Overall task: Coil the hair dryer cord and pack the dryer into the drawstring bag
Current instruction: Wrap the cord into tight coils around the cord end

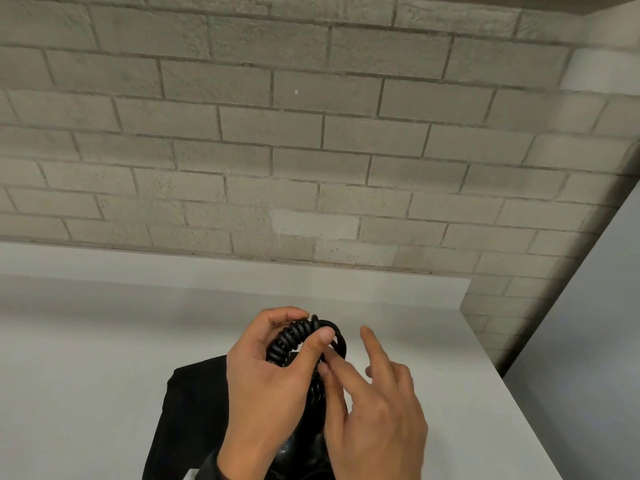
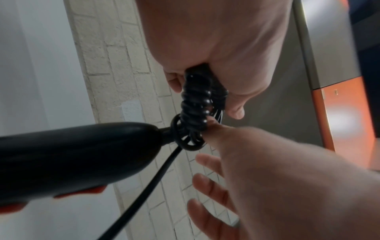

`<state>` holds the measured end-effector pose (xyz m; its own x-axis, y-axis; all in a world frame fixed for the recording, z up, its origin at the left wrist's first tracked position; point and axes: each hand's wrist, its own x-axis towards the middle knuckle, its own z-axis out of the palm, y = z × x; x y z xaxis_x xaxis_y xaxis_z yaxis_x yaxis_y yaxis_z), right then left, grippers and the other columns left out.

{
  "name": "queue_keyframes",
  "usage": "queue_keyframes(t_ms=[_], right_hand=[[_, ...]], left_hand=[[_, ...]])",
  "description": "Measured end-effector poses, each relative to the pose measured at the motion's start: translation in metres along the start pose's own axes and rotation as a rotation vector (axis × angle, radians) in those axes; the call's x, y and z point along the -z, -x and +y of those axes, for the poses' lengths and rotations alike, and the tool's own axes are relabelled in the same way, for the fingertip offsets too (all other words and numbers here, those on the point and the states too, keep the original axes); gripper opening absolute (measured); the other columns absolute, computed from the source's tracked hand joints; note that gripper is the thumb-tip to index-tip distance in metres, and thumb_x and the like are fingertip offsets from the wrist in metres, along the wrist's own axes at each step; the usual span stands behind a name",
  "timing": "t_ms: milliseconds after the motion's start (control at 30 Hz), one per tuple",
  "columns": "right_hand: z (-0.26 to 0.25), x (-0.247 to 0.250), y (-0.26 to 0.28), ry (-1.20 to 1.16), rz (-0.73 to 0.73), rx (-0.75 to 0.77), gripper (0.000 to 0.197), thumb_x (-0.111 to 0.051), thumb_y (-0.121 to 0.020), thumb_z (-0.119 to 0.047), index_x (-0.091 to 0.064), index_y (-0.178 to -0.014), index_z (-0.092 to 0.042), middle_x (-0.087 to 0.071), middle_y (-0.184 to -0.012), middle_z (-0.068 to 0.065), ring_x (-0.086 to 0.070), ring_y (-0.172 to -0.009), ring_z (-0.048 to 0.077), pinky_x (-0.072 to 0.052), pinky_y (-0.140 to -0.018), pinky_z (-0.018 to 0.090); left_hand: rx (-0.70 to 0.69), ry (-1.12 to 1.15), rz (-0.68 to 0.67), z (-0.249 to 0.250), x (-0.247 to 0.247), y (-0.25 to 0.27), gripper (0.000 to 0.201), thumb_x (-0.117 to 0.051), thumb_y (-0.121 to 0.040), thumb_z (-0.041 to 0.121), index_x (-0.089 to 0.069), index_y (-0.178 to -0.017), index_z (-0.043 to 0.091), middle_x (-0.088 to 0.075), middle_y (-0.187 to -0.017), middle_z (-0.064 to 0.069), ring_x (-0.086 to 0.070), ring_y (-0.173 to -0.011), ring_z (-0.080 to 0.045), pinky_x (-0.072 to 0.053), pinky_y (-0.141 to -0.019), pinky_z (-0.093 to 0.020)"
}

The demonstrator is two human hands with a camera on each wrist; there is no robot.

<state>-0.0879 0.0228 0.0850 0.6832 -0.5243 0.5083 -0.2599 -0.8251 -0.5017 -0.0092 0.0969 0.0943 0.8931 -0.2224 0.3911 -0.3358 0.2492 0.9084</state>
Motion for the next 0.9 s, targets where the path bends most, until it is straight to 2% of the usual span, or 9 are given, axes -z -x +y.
queue_keyframes(t_ms=[100, 200, 267, 400, 500, 600, 667, 733, 900], right_hand=[[0.002, 0.001, -0.004, -0.076, -0.038, -0.057, 0.021, -0.049, -0.089, -0.048, -0.069, -0.087, -0.042, -0.055, -0.133, -0.020, -0.050, -0.097, 0.005, -0.041, -0.061, 0.012], [0.011, 0.009, -0.012, -0.385, -0.233, -0.204, 0.020, -0.057, -0.088, -0.044, -0.071, -0.077, -0.035, -0.048, -0.125, -0.034, -0.042, -0.115, -0.007, -0.041, -0.085, 0.014], [0.013, 0.023, -0.021, -0.533, -0.336, -0.230, 0.022, -0.060, -0.088, -0.041, -0.073, -0.073, -0.031, -0.059, -0.114, -0.029, -0.057, -0.105, -0.002, -0.048, -0.088, 0.023], [0.014, 0.041, -0.033, -0.861, -0.586, -0.305, 0.038, -0.057, -0.094, -0.037, -0.065, -0.064, -0.015, -0.068, -0.079, -0.014, -0.063, -0.077, -0.001, -0.044, -0.076, 0.012], [0.017, 0.045, -0.035, -0.970, -0.672, -0.344, 0.036, -0.057, -0.086, -0.043, -0.060, -0.063, -0.016, -0.064, -0.078, -0.004, -0.060, -0.085, 0.012, -0.043, -0.086, 0.034], [0.019, 0.041, -0.028, -0.778, -0.562, -0.294, 0.030, -0.065, -0.083, -0.047, -0.069, -0.082, -0.018, -0.065, -0.093, -0.012, -0.059, -0.086, 0.010, -0.043, -0.088, 0.025], [0.017, 0.039, -0.020, -0.561, -0.350, -0.230, 0.014, -0.066, -0.082, -0.047, -0.069, -0.088, -0.034, -0.057, -0.098, -0.020, -0.051, -0.082, -0.001, -0.041, -0.077, 0.014], [0.010, 0.039, -0.015, -0.499, -0.233, -0.189, 0.005, -0.067, -0.082, -0.040, -0.070, -0.083, -0.036, -0.059, -0.091, -0.019, -0.050, -0.073, 0.001, -0.041, -0.065, 0.011], [0.009, 0.042, -0.017, -0.637, -0.286, -0.274, 0.009, -0.068, -0.085, -0.030, -0.074, -0.079, -0.026, -0.072, -0.074, -0.007, -0.063, -0.064, 0.008, -0.049, -0.060, 0.015]], left_hand=[[-0.013, 0.003, -0.016, -0.001, -0.001, 0.002, 0.028, -0.080, -0.061, 0.029, -0.070, -0.087, 0.025, -0.074, -0.084, 0.008, -0.072, -0.078, -0.009, -0.055, -0.069, -0.016], [-0.028, -0.023, -0.042, -0.004, 0.000, 0.004, 0.027, -0.080, -0.063, 0.029, -0.069, -0.087, 0.033, -0.074, -0.087, 0.008, -0.072, -0.081, -0.010, -0.058, -0.071, -0.022], [-0.042, -0.032, -0.065, -0.005, 0.001, 0.004, 0.028, -0.080, -0.064, 0.027, -0.069, -0.089, 0.035, -0.073, -0.088, 0.009, -0.072, -0.083, -0.010, -0.058, -0.072, -0.023], [-0.095, -0.053, -0.115, -0.006, 0.004, 0.003, 0.030, -0.080, -0.070, 0.026, -0.074, -0.097, 0.038, -0.073, -0.093, 0.002, -0.071, -0.088, -0.013, -0.055, -0.079, -0.021], [-0.130, -0.088, -0.170, -0.006, 0.005, 0.000, 0.025, -0.081, -0.074, 0.029, -0.076, -0.096, 0.040, -0.068, -0.094, 0.000, -0.068, -0.093, -0.017, -0.052, -0.077, -0.015], [-0.135, -0.106, -0.156, -0.007, 0.005, -0.003, 0.024, -0.078, -0.073, 0.028, -0.074, -0.092, 0.040, -0.068, -0.094, 0.004, -0.068, -0.092, -0.012, -0.051, -0.075, -0.011], [-0.138, -0.132, -0.131, -0.007, 0.005, -0.006, 0.024, -0.077, -0.073, 0.031, -0.073, -0.093, 0.042, -0.068, -0.095, 0.007, -0.068, -0.092, -0.011, -0.051, -0.075, -0.011], [-0.160, -0.155, -0.116, -0.010, 0.004, -0.007, 0.024, -0.076, -0.074, 0.032, -0.072, -0.096, 0.042, -0.067, -0.096, 0.007, -0.068, -0.093, -0.011, -0.051, -0.076, -0.012], [-0.270, -0.205, -0.113, -0.015, 0.006, -0.008, 0.024, -0.075, -0.078, 0.040, -0.071, -0.102, 0.038, -0.061, -0.096, 0.014, -0.064, -0.095, -0.016, -0.049, -0.077, -0.011]])
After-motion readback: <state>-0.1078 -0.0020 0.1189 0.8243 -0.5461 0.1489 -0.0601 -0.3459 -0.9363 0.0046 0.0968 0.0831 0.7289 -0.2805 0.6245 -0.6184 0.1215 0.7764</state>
